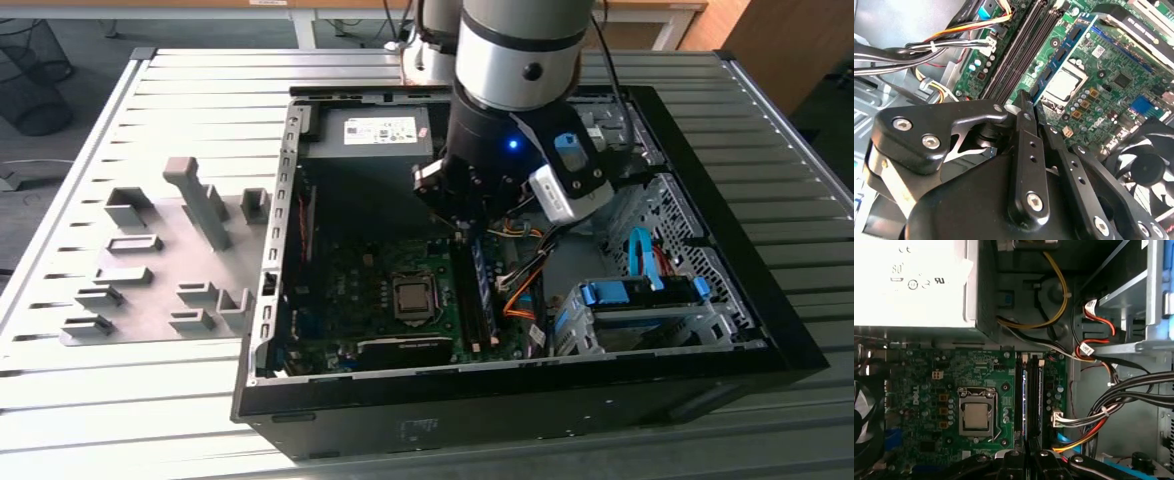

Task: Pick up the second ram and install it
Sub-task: 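Insert the second ram into the second slot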

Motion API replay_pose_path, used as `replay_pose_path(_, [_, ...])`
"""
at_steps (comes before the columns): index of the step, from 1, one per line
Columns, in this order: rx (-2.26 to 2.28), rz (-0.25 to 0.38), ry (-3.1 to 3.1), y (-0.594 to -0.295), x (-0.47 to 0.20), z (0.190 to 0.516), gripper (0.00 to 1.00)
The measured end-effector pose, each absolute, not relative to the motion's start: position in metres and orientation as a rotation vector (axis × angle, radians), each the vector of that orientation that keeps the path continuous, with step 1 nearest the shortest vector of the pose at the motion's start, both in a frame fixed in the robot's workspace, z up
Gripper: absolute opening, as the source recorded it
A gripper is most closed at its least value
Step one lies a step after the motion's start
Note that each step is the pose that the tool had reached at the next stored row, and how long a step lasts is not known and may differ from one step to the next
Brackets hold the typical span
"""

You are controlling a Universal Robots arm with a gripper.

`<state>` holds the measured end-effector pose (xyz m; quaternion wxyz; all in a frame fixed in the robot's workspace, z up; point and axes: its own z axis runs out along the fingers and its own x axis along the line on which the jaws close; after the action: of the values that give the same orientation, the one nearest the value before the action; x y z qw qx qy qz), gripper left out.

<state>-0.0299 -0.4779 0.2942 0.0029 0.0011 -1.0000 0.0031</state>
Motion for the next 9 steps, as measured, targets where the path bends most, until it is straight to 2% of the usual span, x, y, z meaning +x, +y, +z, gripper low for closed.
replay_pose_path(9, [0.0, 0.01, -3.136, -0.478, -0.03, 0.278, 0.14])
